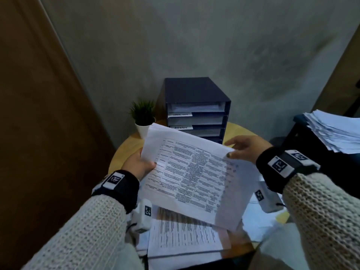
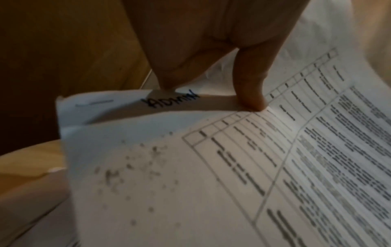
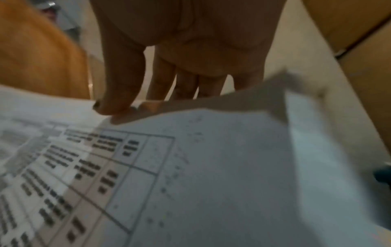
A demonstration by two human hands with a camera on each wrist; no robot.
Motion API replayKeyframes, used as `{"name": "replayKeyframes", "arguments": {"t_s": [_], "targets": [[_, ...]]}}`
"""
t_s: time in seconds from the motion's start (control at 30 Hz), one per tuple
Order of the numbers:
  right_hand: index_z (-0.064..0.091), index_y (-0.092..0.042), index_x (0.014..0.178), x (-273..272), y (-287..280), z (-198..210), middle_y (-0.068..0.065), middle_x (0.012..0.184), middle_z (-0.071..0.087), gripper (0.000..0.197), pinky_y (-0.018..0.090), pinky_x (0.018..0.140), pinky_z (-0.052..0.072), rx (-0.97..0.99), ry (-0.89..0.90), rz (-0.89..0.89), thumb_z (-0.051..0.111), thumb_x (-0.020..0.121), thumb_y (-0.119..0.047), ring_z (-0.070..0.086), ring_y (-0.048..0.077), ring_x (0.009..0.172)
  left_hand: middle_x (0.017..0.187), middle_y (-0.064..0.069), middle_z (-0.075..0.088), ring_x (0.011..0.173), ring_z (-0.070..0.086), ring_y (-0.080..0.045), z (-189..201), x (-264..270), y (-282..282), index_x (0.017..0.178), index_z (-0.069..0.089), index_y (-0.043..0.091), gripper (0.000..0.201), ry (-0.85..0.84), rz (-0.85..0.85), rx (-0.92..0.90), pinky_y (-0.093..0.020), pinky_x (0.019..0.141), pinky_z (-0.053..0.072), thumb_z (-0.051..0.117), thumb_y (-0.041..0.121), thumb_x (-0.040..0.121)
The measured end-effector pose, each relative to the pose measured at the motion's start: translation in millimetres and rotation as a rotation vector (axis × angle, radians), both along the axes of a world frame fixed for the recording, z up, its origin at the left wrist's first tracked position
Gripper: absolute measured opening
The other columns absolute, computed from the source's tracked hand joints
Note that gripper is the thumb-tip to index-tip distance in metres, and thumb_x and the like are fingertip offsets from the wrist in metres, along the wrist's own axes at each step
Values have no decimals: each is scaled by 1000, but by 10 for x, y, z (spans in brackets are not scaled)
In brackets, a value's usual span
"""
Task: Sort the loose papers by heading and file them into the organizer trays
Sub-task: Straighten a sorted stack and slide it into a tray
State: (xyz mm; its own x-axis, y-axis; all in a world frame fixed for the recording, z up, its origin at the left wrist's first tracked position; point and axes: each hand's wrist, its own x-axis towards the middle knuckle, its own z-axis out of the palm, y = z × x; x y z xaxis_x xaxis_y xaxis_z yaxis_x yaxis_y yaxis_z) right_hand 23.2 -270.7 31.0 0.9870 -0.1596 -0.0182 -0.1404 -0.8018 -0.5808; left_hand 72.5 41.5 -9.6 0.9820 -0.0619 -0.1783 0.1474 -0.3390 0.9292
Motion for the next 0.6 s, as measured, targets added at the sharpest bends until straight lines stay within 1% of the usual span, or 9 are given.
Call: {"name": "replayKeyframes", "arguments": {"t_s": [0.1,0.17,0.23,0.3,0.37,0.43,0.53,0.57,0.6], "targets": [[64,-28,100,5,91,11,-9,82,57,15,22,77,37,-154,119,71,67,86,-31,54,14,87,92,-2,65,93,61,-26,126,20,-89,97,57,28,31,-73,-59,36,-41,89,50,63,3,80],[63,-27,87,2,42,-70,-13,72,59,6,23,75,39,-45,97,23,68,86,-28,57,16,83,102,-3,64,98,60,-24,165,69,-125,110,56,21,35,-141,-58,51,-36,90,48,65,5,80],[66,-25,87,4,-50,-198,-6,78,64,6,25,76,39,96,91,-84,70,84,-23,59,17,84,113,-1,57,107,56,-22,167,137,-148,121,50,20,47,-228,-36,132,-28,88,44,67,7,79],[71,-15,102,-6,-114,-344,2,90,65,18,25,78,39,236,97,-165,70,84,-17,58,16,88,133,-4,45,124,46,-24,128,205,-178,135,42,25,68,-259,5,201,-31,98,42,73,9,77],[65,-3,118,-13,-141,-484,6,100,64,35,26,80,38,350,120,-270,68,86,-14,58,17,94,150,-8,25,135,34,-26,70,222,-224,145,28,28,84,-206,20,257,-33,107,34,75,13,77],[54,1,130,18,-189,-658,12,118,61,47,26,83,36,403,178,-385,65,89,-19,58,25,109,155,-8,17,137,31,-25,-28,203,-280,151,15,28,92,-108,-27,230,-30,104,35,73,15,80],[37,-8,144,105,-171,-829,10,146,44,62,27,92,41,340,323,-431,54,94,-39,47,28,129,145,-10,40,127,46,-25,-240,191,-370,152,10,23,89,71,-138,7,-26,87,40,69,16,85],[33,-11,146,136,-166,-858,9,148,41,63,27,89,43,326,342,-438,51,95,-43,47,27,130,140,-10,48,119,53,-24,-306,201,-406,151,12,22,88,132,-157,-56,-27,83,43,69,17,84],[32,-12,147,169,-160,-890,11,146,44,62,27,77,45,348,340,-433,49,96,-43,50,27,127,136,-10,52,109,58,-22,-369,216,-447,151,14,21,88,180,-169,-89,-27,79,47,70,17,84]]}}
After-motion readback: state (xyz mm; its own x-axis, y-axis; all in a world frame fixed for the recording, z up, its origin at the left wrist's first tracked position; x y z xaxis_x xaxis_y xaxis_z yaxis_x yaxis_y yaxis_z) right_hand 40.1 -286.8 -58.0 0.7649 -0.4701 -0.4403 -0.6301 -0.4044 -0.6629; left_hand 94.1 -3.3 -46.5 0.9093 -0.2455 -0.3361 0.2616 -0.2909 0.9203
